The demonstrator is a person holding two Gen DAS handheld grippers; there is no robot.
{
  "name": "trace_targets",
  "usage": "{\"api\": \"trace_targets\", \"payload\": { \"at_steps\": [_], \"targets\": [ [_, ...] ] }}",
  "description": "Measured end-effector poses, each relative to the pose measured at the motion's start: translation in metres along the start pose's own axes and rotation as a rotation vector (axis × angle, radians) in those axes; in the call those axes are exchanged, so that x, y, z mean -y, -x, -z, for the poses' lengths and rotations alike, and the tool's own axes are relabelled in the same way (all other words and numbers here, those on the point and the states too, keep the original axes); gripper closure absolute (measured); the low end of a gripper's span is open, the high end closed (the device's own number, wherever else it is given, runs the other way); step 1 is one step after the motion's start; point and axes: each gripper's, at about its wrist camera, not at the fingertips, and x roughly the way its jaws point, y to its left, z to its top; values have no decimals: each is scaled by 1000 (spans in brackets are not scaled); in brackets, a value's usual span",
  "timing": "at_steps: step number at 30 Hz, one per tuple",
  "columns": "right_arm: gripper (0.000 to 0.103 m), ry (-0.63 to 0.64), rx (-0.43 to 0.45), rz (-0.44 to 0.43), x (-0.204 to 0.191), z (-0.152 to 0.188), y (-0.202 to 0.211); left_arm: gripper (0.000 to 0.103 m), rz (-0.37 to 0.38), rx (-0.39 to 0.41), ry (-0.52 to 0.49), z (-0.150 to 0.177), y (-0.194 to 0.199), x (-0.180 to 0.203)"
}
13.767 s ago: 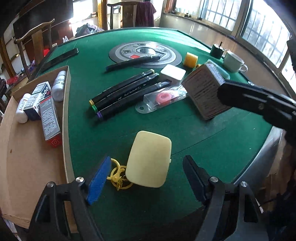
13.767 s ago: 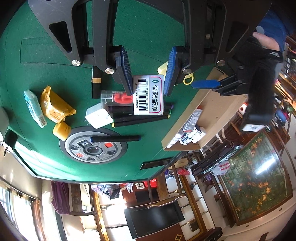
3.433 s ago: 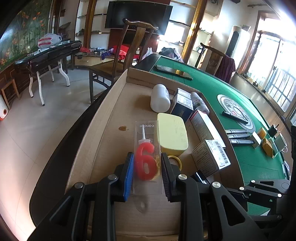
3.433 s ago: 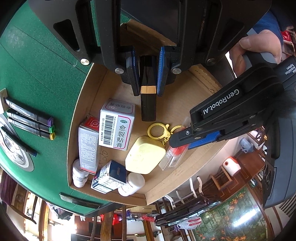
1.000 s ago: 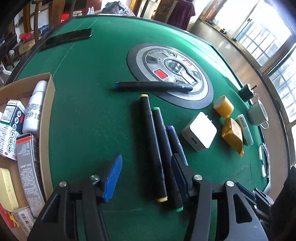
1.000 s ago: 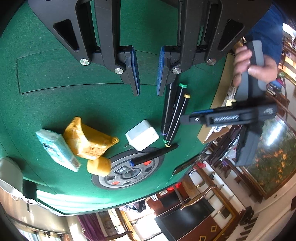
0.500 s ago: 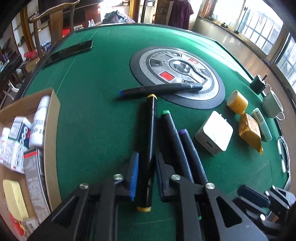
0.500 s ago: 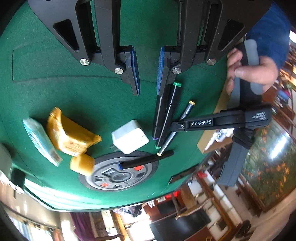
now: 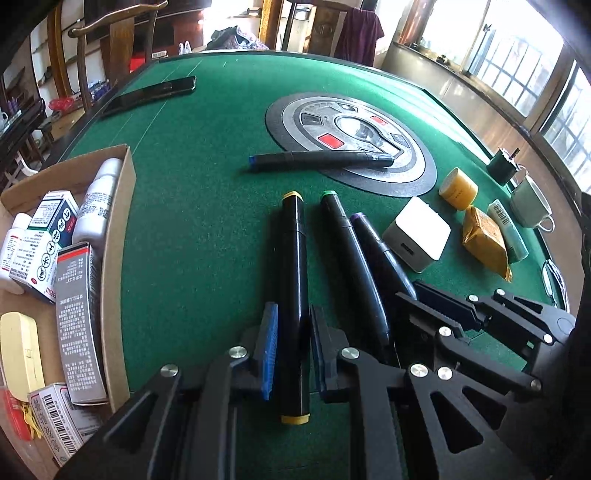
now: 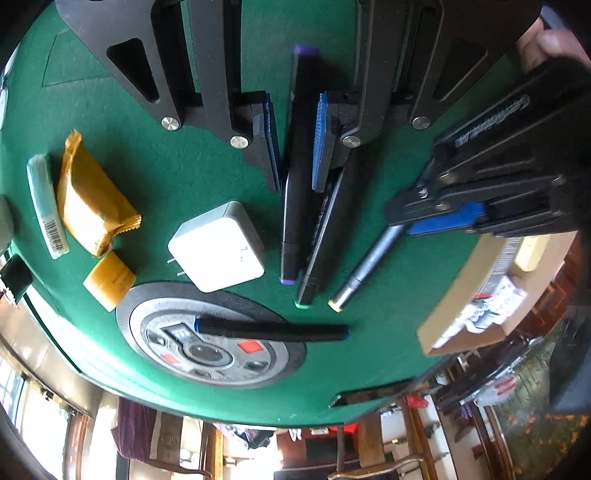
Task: Organize objects
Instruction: 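Grasp the yellow-capped marker with the left gripper while the right grasps the purple-capped marker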
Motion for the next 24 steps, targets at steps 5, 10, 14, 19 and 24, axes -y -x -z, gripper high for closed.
{"api": "trace_targets", "payload": {
  "at_steps": [5,10,14,19,24],
  "targets": [
    [88,30,35,20,-1,4,-2,88,-37,44,-24,6,1,7],
    [88,-31,92,-44,4,17,15,88,35,88,17,20,12,5],
    [88,-58,127,-84,6,24,28,88,65,137,33,30,27,4],
    [89,-79,138,-126,3,26,37,89,47,142,25,32,36,2],
    [88,-86,128,-130,-1,31,38,88,41,112,18,34,28,3]
  ]
}}
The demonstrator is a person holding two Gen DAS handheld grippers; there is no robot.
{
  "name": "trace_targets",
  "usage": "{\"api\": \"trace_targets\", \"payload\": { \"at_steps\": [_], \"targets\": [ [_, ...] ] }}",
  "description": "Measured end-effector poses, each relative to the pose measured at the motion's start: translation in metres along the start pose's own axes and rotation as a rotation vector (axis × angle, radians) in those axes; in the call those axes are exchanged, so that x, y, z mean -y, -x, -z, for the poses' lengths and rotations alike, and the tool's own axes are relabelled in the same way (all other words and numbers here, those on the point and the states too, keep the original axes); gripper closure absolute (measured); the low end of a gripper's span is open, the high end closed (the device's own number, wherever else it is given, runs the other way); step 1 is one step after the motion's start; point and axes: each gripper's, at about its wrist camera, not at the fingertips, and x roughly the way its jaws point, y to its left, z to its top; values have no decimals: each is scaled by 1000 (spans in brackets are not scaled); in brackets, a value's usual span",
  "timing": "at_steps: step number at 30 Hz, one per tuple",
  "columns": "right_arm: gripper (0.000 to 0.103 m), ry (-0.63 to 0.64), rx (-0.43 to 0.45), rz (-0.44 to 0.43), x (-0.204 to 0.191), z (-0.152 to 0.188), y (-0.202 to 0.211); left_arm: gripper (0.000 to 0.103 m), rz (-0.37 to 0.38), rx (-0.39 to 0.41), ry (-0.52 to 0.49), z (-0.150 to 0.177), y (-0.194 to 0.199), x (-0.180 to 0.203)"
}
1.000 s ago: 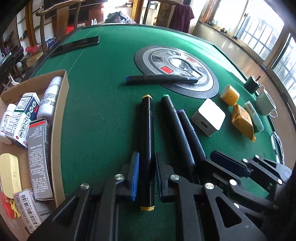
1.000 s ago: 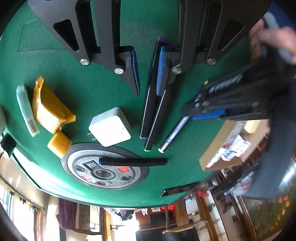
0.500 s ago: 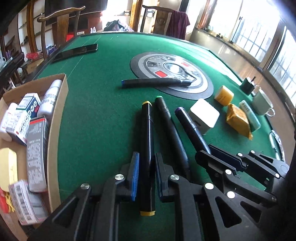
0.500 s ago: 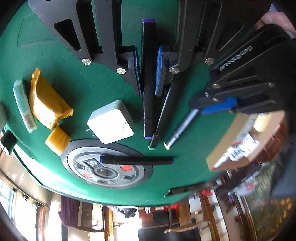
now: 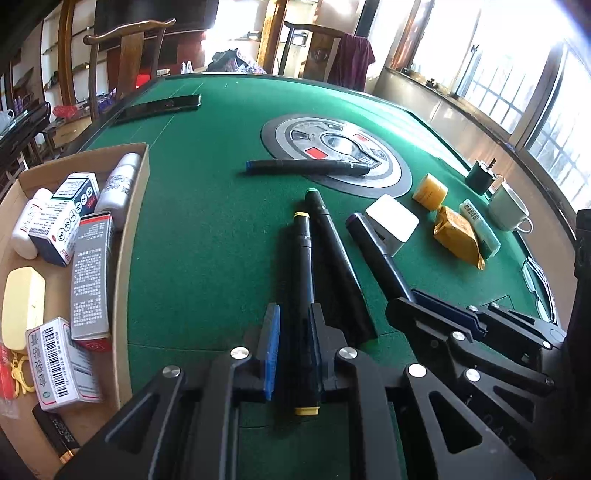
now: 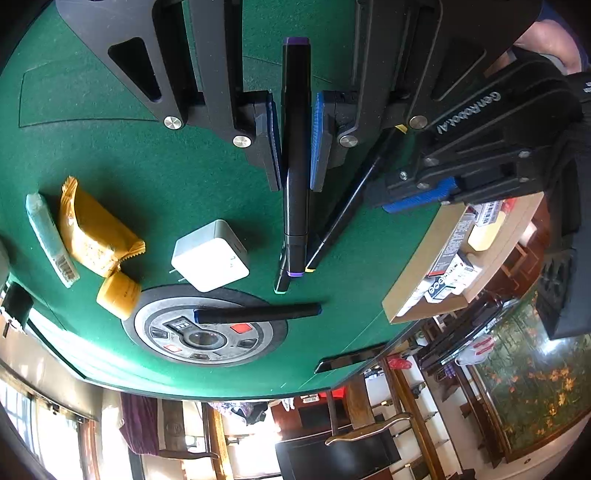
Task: Organize objects
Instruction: 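Grasp the yellow-capped marker with the left gripper while the right grasps the purple-capped marker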
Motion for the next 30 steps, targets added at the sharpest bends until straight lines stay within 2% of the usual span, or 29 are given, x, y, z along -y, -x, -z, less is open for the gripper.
{"api": "trace_targets", "payload": {
  "at_steps": [3,5,6,8,12,14,20,30],
  "targets": [
    [88,-18,0,7,5,2,-1,87,-20,-15,-18,-3,-3,7],
    [88,-28,-7,11,9,2,-2,77,-51,-47,-27,-4,-11,11],
    [88,-35,-10,12,12,3,-2,77,-71,-66,-31,-4,-17,13],
    [88,-38,-11,20,14,5,-3,65,-92,-45,-55,-4,-17,19],
    [88,-42,-17,21,17,8,-4,68,-110,-23,-85,-2,-17,24],
    [88,-39,-29,19,17,9,-7,90,-96,-18,-70,-2,-15,20],
    [89,-82,-34,-24,26,11,-7,90,-16,0,20,1,-10,2],
    [89,-89,-51,-56,25,9,-12,90,-31,-2,4,1,-12,7]
  ]
}}
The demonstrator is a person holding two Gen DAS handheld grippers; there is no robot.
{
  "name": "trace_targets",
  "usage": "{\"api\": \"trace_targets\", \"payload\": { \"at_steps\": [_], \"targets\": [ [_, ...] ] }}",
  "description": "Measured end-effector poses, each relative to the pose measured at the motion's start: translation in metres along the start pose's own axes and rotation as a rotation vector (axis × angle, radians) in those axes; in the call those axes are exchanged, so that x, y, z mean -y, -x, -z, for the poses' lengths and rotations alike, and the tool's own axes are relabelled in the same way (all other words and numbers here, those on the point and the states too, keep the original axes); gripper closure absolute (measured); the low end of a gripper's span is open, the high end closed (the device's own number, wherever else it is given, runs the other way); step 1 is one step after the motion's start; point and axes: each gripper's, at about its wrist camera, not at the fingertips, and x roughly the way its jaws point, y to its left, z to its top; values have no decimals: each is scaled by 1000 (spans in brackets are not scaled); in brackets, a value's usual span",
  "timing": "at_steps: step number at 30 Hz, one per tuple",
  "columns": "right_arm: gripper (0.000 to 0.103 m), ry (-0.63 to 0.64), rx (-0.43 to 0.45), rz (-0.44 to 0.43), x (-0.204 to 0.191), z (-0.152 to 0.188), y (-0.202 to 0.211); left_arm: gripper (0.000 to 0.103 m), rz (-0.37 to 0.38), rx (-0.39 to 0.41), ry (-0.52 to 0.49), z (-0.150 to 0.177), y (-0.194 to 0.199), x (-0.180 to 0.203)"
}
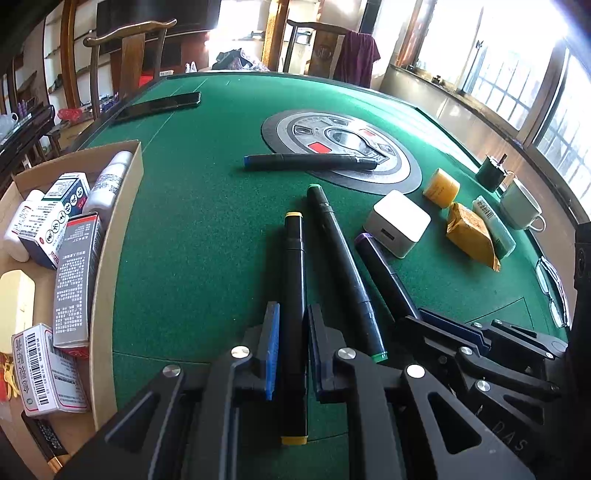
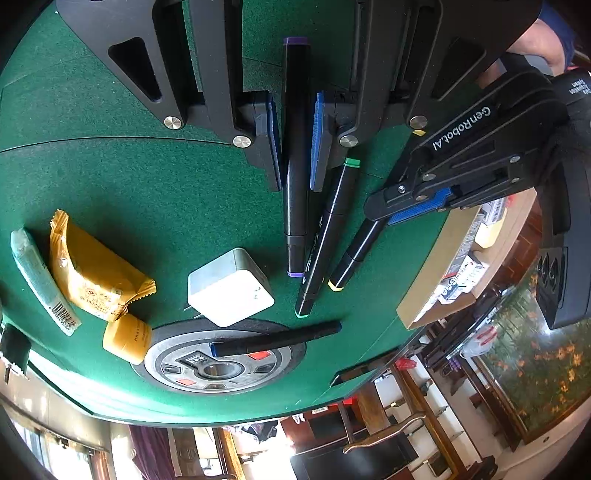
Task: Organize objects
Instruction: 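Grasp the yellow-capped marker with the left gripper while the right grasps the purple-capped marker, then lift both markers and carry them toward the cardboard tray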
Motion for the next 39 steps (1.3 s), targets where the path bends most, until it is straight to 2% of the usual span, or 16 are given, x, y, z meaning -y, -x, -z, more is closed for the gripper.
{"api": "trace_targets", "payload": {
  "at_steps": [8,15,22,26,30,34,39],
  "targets": [
    [88,8,-1,4,-2,0,-1,89,-17,-5,-19,-2,-3,2],
    [88,30,-7,18,-6,0,-2,87,-72,-10,-74,-3,-7,12],
    [88,22,-2,18,-6,0,-1,90,48,19,-21,0,0,-1],
    [89,17,47,17,-5,2,8,90,76,82,3,5,15,-6],
    [89,38,81,54,-11,1,16,90,112,108,13,11,33,-8],
    [89,46,71,36,-20,2,17,90,156,147,37,11,56,-18],
    [89,66,101,-4,-38,-5,35,90,179,189,72,8,83,-35]
  ]
}}
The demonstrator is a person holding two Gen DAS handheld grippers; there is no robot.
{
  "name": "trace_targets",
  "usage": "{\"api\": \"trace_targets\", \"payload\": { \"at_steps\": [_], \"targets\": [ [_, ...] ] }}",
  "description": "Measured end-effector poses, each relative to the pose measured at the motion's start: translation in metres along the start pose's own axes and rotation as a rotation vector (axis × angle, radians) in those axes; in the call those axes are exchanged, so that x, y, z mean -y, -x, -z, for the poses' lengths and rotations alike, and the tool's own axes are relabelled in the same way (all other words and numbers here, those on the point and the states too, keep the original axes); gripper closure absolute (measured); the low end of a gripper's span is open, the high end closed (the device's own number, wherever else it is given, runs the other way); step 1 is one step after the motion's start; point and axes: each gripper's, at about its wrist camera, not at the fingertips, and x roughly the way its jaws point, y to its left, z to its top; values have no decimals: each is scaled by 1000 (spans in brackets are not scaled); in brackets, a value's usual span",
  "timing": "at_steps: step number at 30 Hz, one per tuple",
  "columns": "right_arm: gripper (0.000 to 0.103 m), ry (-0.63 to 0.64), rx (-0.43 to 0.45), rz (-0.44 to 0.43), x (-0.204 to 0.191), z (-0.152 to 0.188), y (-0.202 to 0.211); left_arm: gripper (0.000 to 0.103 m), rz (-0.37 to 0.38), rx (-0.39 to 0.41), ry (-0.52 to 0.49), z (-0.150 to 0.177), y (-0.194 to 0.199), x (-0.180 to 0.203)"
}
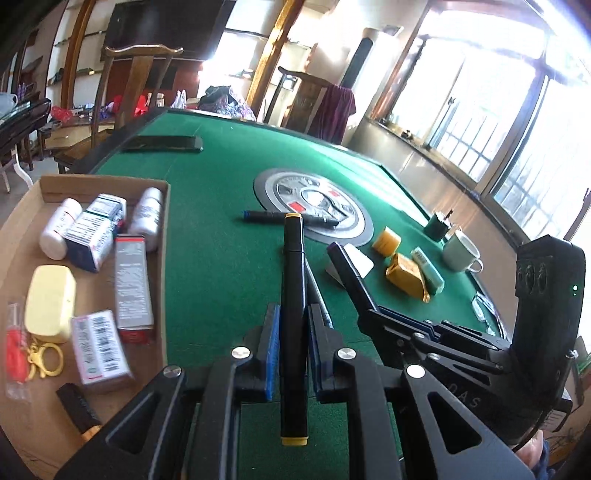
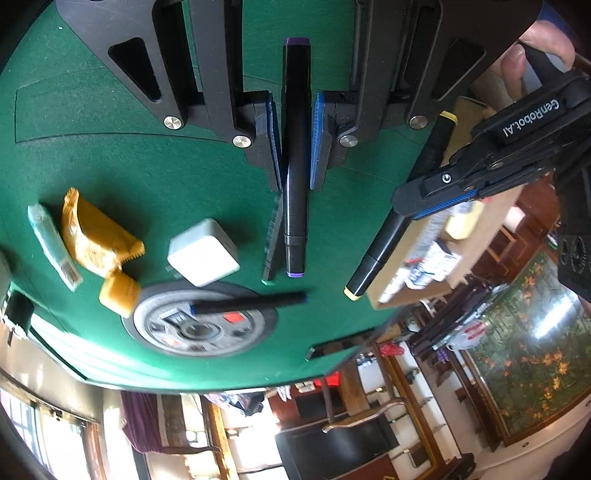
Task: Organize objects
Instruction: 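Lift both markers and carry them toward the cardboard tray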
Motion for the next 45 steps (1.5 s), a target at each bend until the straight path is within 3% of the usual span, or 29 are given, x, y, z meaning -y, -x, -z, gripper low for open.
{"api": "trace_targets", "payload": {
  "at_steps": [8,17,22,33,38,45],
  "targets": [
    [89,29,39,-99,-35,-20,30,90,-2,100,40,-23,57,-17],
    [89,142,126,-193,-96,-55,99,90,2,221,-23,-65,147,-3],
    [89,188,142,-212,-121,-60,115,90,-32,227,-44,-63,165,-11],
    [89,200,-42,-270,-148,-37,28,90,-128,159,84,-32,150,-96],
    [89,221,-96,-276,-171,-43,-8,90,-176,129,149,-22,144,-139],
    [89,232,-185,-244,-205,-56,-74,90,-180,62,217,-6,110,-178]
  ]
}}
